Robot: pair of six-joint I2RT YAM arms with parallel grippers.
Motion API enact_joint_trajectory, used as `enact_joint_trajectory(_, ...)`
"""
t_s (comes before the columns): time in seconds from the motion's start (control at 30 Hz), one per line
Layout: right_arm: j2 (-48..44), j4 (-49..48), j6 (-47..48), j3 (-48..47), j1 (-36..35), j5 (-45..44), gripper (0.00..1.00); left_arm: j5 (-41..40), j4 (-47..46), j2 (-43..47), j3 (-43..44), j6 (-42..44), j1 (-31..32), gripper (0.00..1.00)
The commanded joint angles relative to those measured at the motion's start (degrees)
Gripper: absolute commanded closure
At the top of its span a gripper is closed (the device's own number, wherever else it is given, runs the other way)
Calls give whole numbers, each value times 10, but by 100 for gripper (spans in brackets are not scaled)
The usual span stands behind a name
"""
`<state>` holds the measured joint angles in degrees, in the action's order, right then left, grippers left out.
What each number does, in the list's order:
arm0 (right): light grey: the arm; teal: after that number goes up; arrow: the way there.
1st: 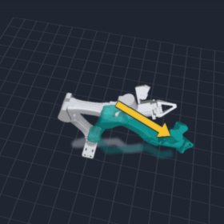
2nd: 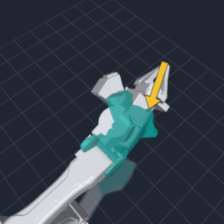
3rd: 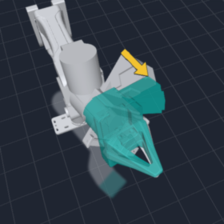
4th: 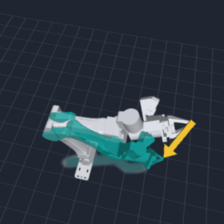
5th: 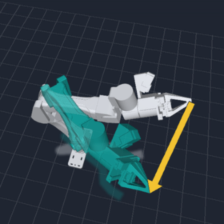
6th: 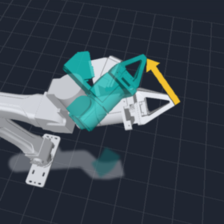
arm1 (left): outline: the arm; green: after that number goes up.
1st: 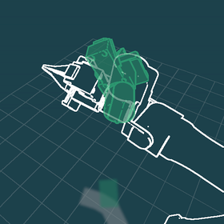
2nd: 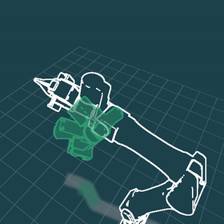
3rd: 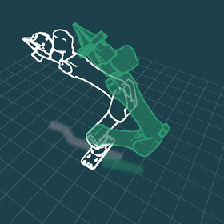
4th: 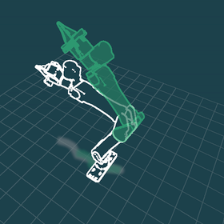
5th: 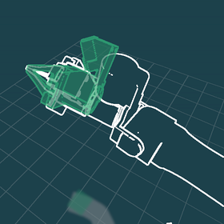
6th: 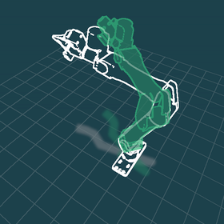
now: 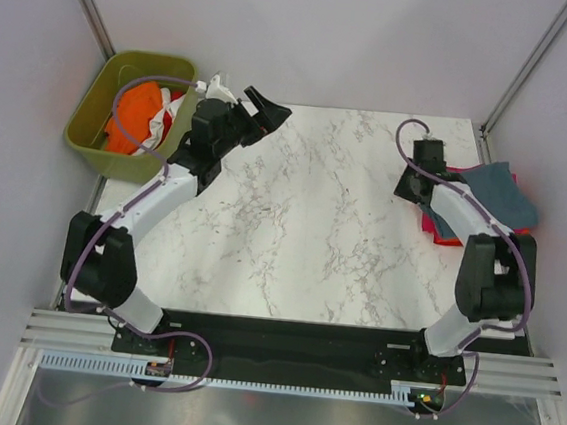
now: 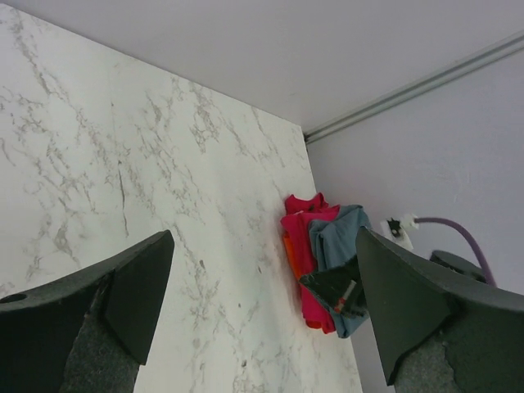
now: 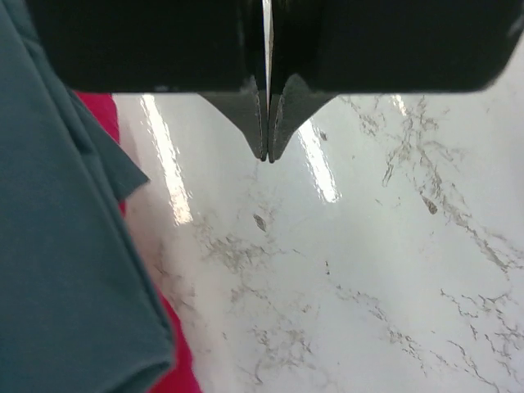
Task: Fold and stack the t-shirts
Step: Reset both grippers
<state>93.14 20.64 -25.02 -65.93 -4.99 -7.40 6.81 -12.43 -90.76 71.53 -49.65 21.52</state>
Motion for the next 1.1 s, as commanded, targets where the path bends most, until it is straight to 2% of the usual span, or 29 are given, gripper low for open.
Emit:
enact_joint_trajectory(0.0, 73, 43, 45, -76, -33, -93, 100, -28, 36, 48, -45, 51, -1, 0)
enact_joint_trajectory(0.07, 112, 62, 58, -128, -37, -100, 100, -32, 52, 70, -68, 55, -2, 0)
enact_joint_trajectory(0.2, 199, 90, 67, -198, -38, -168, 100, -27, 63, 98, -96, 55, -2, 0)
enact_joint_trajectory(0.4, 274, 118, 81, -268, -26, -176, 100, -31, 80, 128, -124, 63, -2, 0)
enact_joint_trajectory(0.9, 335, 127, 59, -321, 41, -221, 100, -60, 141, 184, -138, 96, -3, 0)
enact_joint_trajectory(1.0, 328, 128, 59, -332, 40, -182, 100, -62, 156, 191, -137, 99, -9, 0)
enact_joint_trajectory(1.07, 318, 122, 60, -329, 26, -169, 94, -66, 165, 196, -140, 102, -12, 0)
